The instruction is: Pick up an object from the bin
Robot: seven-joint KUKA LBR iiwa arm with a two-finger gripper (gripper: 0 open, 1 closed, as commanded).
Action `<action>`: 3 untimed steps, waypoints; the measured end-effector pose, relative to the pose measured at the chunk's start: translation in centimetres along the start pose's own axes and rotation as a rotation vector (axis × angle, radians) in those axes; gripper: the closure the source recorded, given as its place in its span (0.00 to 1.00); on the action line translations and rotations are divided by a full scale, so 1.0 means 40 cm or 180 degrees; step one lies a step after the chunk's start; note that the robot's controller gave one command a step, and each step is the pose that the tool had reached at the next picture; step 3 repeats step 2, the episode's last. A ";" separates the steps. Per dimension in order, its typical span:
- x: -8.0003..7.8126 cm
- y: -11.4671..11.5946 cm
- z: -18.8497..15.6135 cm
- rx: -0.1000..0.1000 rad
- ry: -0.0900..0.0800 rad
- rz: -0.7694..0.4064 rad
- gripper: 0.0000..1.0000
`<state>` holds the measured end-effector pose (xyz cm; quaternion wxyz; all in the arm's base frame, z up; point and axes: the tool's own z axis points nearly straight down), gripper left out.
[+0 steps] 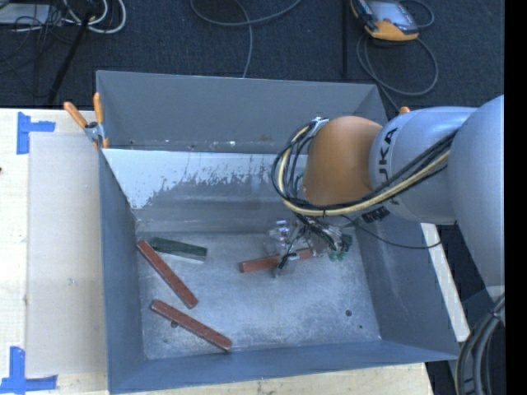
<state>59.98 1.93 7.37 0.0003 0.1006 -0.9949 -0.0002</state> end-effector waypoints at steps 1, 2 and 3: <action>-0.036 -0.115 0.008 0.0005 -0.0012 -0.0108 1.00; 0.072 -0.191 -0.423 0.0014 -0.0028 -0.0945 1.00; 0.072 -0.191 -0.423 0.0014 -0.0028 -0.0945 1.00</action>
Offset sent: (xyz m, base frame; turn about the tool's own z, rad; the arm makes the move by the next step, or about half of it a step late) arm 0.0216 -0.0401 -0.0037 -0.0380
